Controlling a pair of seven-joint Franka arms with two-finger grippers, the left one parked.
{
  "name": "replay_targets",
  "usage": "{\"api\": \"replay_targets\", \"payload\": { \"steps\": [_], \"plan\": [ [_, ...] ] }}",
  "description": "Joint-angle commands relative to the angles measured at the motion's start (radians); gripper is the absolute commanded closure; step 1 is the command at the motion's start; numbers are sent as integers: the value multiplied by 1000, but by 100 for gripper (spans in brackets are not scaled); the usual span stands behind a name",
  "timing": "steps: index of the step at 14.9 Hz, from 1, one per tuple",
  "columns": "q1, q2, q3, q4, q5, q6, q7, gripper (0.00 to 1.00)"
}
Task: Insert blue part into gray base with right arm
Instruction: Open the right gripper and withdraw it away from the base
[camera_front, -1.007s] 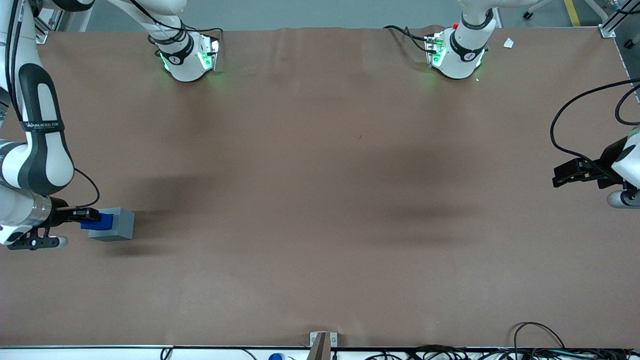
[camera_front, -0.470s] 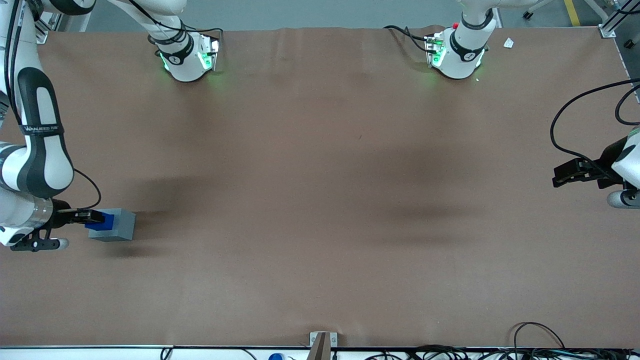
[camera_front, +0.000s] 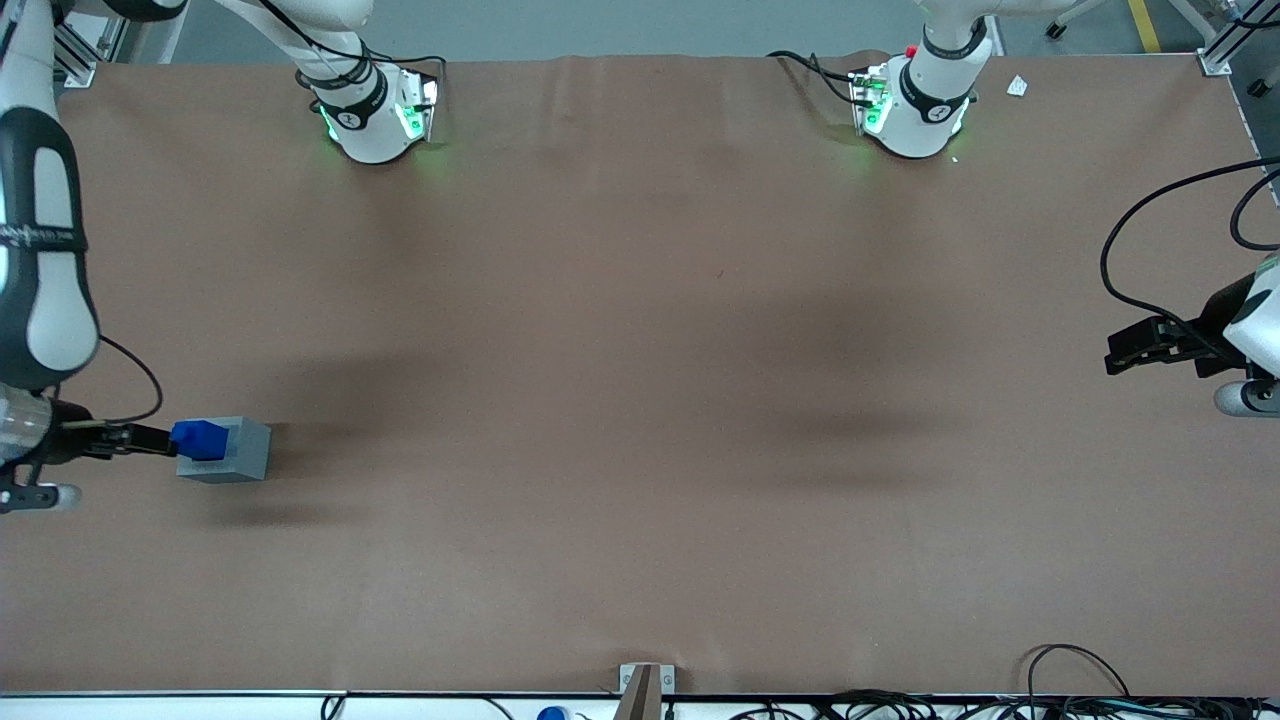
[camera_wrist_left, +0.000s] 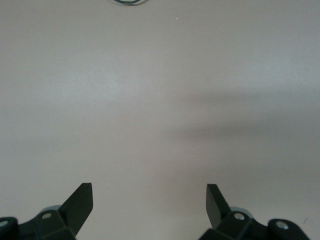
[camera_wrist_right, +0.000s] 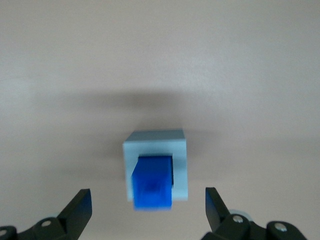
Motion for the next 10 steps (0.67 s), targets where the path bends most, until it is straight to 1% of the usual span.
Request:
{"api": "replay_targets", "payload": {
  "steps": [1, 5, 7, 9, 10],
  "plan": [
    [12, -183, 17, -45, 9, -157, 105, 0],
    [61, -396, 18, -49, 11, -323, 170, 0],
    [101, -486, 18, -104, 5, -352, 215, 0],
    [153, -578, 17, -203, -6, -340, 259, 0],
    [158, -612, 18, -226, -6, -340, 265, 0]
  ]
}}
